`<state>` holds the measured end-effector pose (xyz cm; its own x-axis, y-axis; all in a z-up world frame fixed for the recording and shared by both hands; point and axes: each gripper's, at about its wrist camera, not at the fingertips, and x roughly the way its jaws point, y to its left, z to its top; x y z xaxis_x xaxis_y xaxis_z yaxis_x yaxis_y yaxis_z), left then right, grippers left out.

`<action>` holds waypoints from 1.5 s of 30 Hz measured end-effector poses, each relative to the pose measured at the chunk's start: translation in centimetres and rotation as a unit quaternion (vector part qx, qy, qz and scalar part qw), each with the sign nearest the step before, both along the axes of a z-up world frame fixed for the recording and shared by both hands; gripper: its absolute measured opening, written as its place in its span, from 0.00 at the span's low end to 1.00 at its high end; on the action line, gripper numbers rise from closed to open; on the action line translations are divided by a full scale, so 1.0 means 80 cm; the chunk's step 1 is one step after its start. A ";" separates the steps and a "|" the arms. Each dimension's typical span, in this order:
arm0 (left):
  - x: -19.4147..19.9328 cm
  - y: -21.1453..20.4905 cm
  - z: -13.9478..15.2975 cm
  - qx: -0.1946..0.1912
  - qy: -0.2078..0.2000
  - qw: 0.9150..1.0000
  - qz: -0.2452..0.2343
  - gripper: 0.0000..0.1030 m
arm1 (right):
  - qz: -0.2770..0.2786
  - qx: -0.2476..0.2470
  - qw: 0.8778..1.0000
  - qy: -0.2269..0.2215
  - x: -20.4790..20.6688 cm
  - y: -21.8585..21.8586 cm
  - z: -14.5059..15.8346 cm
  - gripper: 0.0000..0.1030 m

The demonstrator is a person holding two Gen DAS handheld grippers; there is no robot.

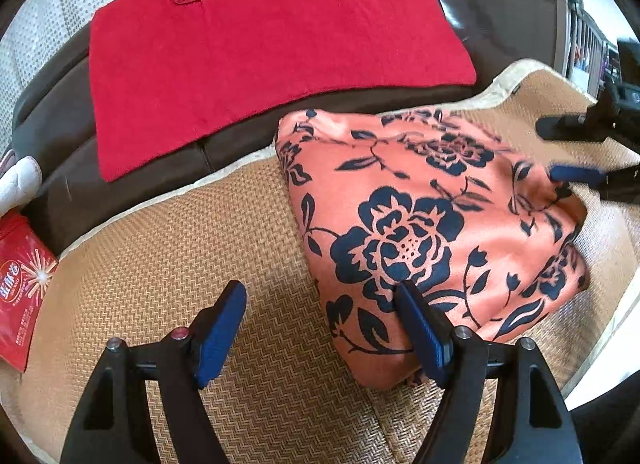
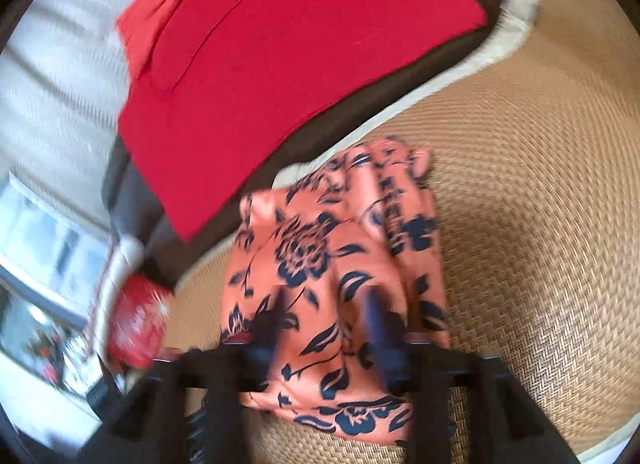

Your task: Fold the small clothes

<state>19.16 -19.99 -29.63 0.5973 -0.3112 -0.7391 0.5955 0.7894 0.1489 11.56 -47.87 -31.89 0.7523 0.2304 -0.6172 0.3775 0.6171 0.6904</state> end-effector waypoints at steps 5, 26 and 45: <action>0.003 0.010 0.020 -0.034 -0.013 0.999 0.007 0.76 | -0.023 0.001 1.000 -0.011 -0.012 -0.024 0.000 0.75; 0.073 -0.001 0.005 -0.091 0.070 0.993 0.020 0.78 | -0.045 0.086 0.995 -0.008 -0.003 -0.071 -0.059 0.75; 0.078 0.000 0.006 -0.087 0.062 0.994 0.032 0.78 | -0.040 0.082 0.996 -0.019 0.004 -0.065 -0.052 0.75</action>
<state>25.39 -19.98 -29.17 0.5282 -0.4039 -0.7469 0.5479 0.8341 -0.0636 11.87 -53.06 -36.05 0.7950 0.2636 -0.5463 0.3923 0.4634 0.7945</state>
